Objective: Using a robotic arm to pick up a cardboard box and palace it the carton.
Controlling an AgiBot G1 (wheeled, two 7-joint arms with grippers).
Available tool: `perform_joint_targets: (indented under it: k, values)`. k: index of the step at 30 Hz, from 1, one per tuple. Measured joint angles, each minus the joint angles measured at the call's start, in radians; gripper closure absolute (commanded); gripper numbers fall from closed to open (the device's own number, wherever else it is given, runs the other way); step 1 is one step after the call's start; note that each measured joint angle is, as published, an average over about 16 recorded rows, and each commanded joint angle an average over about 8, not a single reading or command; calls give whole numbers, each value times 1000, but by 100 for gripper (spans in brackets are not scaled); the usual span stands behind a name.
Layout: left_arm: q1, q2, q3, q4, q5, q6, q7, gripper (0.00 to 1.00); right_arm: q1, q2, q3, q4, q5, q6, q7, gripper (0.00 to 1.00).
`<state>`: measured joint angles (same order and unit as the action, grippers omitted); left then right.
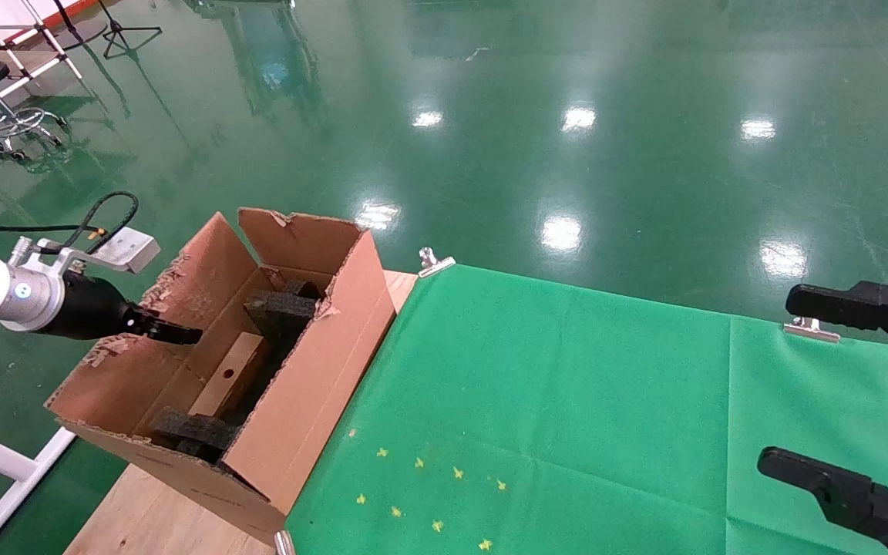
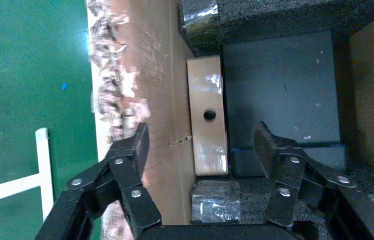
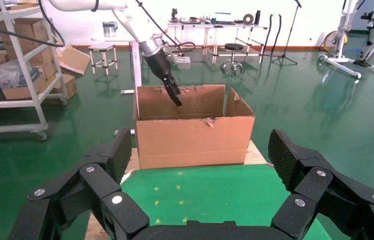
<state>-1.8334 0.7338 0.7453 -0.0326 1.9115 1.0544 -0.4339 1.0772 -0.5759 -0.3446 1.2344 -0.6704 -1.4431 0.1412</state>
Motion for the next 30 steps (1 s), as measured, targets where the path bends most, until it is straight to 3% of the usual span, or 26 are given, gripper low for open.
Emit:
perform_joint_targets:
  k: [18,30]
  values:
    - [-93,-53,-78,-149,-126,226,109,0,0,0,0,0,0,0,0,0]
    - [-34,-60,-107,-237,-204,251,122,0,0,0,0,0,0,0,0,0]
